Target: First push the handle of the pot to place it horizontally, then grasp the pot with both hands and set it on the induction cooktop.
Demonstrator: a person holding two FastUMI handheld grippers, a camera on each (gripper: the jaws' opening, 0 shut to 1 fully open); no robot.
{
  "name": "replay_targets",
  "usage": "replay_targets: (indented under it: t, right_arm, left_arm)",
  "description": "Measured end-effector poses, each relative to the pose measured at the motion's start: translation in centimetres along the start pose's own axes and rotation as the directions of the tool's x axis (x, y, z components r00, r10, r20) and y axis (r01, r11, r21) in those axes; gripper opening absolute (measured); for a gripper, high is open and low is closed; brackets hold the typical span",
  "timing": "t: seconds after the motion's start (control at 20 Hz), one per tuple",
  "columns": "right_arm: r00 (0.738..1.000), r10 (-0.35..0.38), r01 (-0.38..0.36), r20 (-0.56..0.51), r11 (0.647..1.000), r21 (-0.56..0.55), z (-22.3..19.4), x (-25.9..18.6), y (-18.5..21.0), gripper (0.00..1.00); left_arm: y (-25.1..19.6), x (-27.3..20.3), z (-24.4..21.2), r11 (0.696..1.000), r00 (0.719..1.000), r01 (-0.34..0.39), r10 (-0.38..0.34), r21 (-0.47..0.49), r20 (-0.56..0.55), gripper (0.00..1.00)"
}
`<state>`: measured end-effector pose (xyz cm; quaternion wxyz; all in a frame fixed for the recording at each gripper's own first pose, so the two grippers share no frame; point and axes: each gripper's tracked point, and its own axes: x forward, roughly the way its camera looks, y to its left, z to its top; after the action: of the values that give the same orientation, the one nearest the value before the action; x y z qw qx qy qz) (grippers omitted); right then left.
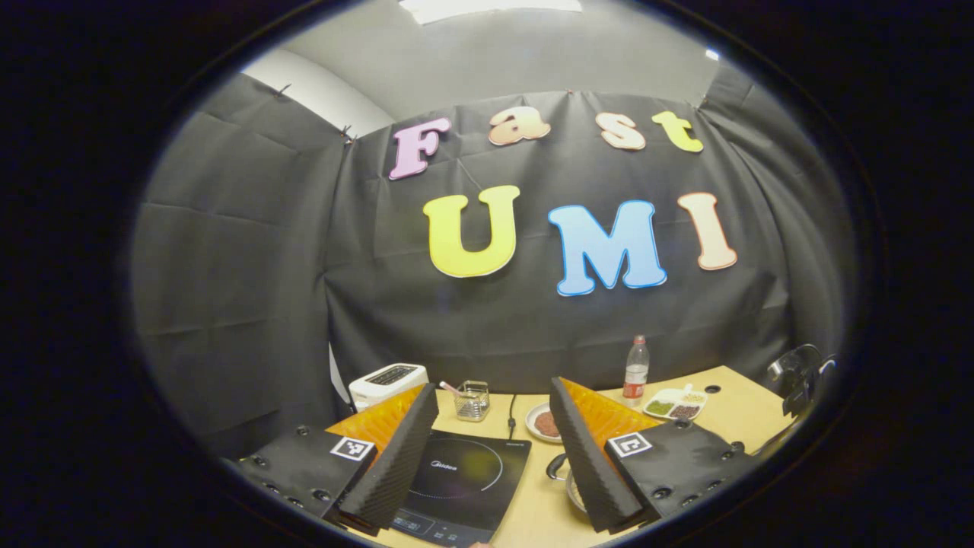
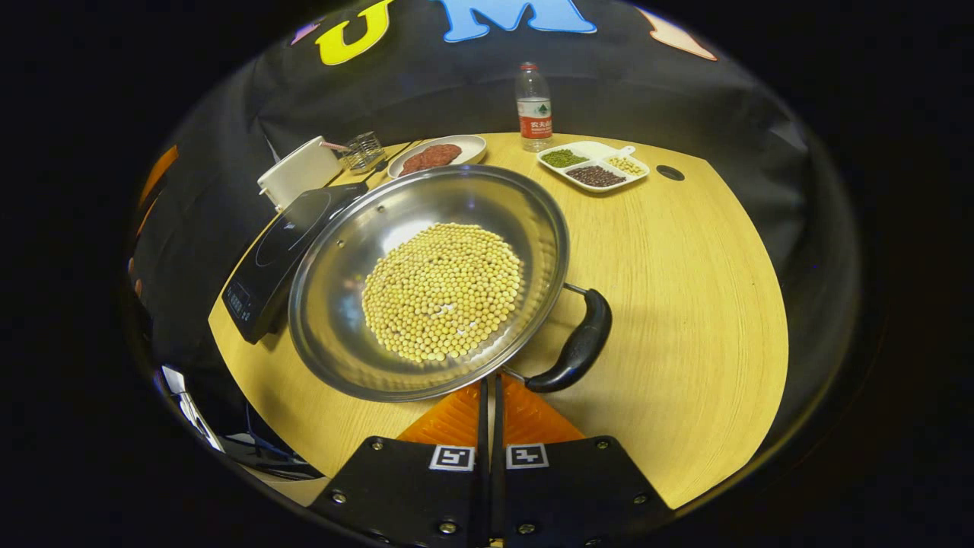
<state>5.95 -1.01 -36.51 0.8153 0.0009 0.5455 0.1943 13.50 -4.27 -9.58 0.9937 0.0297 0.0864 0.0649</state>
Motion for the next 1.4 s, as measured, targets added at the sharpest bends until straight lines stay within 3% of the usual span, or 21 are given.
replay_targets:
  t: [0.25, 0.3, 0.35, 0.45, 0.5, 0.6, 0.7, 0.8, 0.85, 0.9, 0.95, 1.0, 1.05, 1.15, 1.2, 1.25, 1.35, 1.4]
  right_arm:
    - [1.000, -0.012, 0.011, 0.027, 0.999, 0.037, 1.5, 0.4, -2.7, 0.01]
    - [0.999, -0.010, 0.009, 0.037, 0.999, 0.046, 1.8, 0.5, -3.0, 0.01]
    - [0.999, -0.007, 0.005, 0.042, 0.999, 0.050, 2.0, 0.6, -3.1, 0.02]
    - [0.998, -0.008, 0.004, 0.066, 0.999, 0.051, 2.4, 0.5, -3.4, 0.04]
    - [0.996, -0.010, 0.006, 0.084, 0.999, 0.050, 2.7, 0.6, -3.6, 0.04]
    - [0.992, -0.034, 0.029, 0.123, 0.998, 0.049, 3.3, 0.5, -4.3, 0.04]
    - [0.983, -0.065, 0.057, 0.170, 0.997, 0.050, 4.1, -0.1, -5.0, 0.04]
    - [0.967, -0.083, 0.071, 0.240, 0.996, 0.059, 5.3, -1.3, -5.0, 0.04]
    - [0.957, -0.093, 0.078, 0.274, 0.995, 0.064, 5.8, -2.1, -5.0, 0.04]
    - [0.946, -0.102, 0.084, 0.306, 0.994, 0.070, 6.6, -2.7, -4.9, 0.05]
    - [0.934, -0.117, 0.097, 0.337, 0.992, 0.076, 7.2, -3.0, -5.1, 0.21]
    - [0.922, -0.132, 0.109, 0.364, 0.991, 0.082, 7.8, -3.2, -5.1, 0.48]
    - [0.914, -0.137, 0.112, 0.383, 0.990, 0.088, 8.2, -3.6, -4.7, 0.60]
    - [0.898, -0.170, 0.134, 0.406, 0.984, 0.116, 9.0, -4.0, -4.6, 0.99]
    - [0.888, -0.187, 0.148, 0.419, 0.981, 0.125, 9.5, -3.7, -4.7, 1.00]
    - [0.880, -0.207, 0.165, 0.428, 0.977, 0.135, 9.9, -3.7, -4.7, 1.00]
    - [0.874, -0.232, 0.181, 0.428, 0.971, 0.157, 10.2, -3.9, -4.3, 1.00]
    - [0.871, -0.241, 0.187, 0.428, 0.968, 0.167, 10.4, -3.5, -4.1, 1.00]
  left_arm:
    - [-2.5, 0.6, -1.3, 1.000, 0.999, -0.014, 0.014, 0.014, -0.034, 0.96]
    - [-2.8, 0.7, -1.7, 1.000, 0.999, -0.018, 0.018, 0.017, -0.042, 0.99]
    - [-3.3, 0.7, -2.1, 1.000, 0.998, -0.020, 0.021, 0.019, -0.052, 0.92]
    - [-4.1, 0.9, -2.7, 0.999, 0.998, -0.024, 0.026, 0.031, -0.065, 0.91]
    - [-4.3, 1.0, -2.9, 0.999, 0.997, -0.025, 0.028, 0.040, -0.068, 1.00]
    - [-5.0, 1.3, -3.7, 0.998, 0.997, -0.018, 0.022, 0.054, -0.076, 1.00]
    - [-5.8, 1.9, -4.6, 0.998, 0.996, 0.004, 0.001, 0.057, -0.092, 0.95]
    - [-6.4, 2.9, -5.7, 0.998, 0.994, 0.031, -0.024, 0.061, -0.111, 1.00]
    - [-6.7, 3.5, -6.2, 0.997, 0.992, 0.047, -0.039, 0.062, -0.121, 0.95]
    - [-7.0, 3.9, -6.7, 0.996, 0.990, 0.066, -0.058, 0.060, -0.131, 1.00]
    - [-7.4, 4.4, -7.2, 0.995, 0.987, 0.088, -0.079, 0.056, -0.139, 1.00]
    - [-7.7, 4.8, -7.8, 0.993, 0.984, 0.109, -0.100, 0.052, -0.147, 0.97]
    - [-7.8, 5.4, -8.2, 0.991, 0.981, 0.126, -0.117, 0.050, -0.154, 0.94]
    - [-7.9, 6.5, -9.2, 0.986, 0.973, 0.160, -0.151, 0.040, -0.176, 0.91]
    - [-7.8, 6.9, -10.0, 0.984, 0.968, 0.176, -0.167, 0.034, -0.189, 1.00]
    - [-7.9, 7.3, -10.7, 0.980, 0.961, 0.195, -0.186, 0.026, -0.204, 0.91]
    - [-8.1, 8.1, -12.3, 0.973, 0.944, 0.232, -0.221, 0.013, -0.245, 0.91]
    - [-8.0, 8.7, -13.3, 0.968, 0.935, 0.249, -0.238, 0.007, -0.262, 1.00]
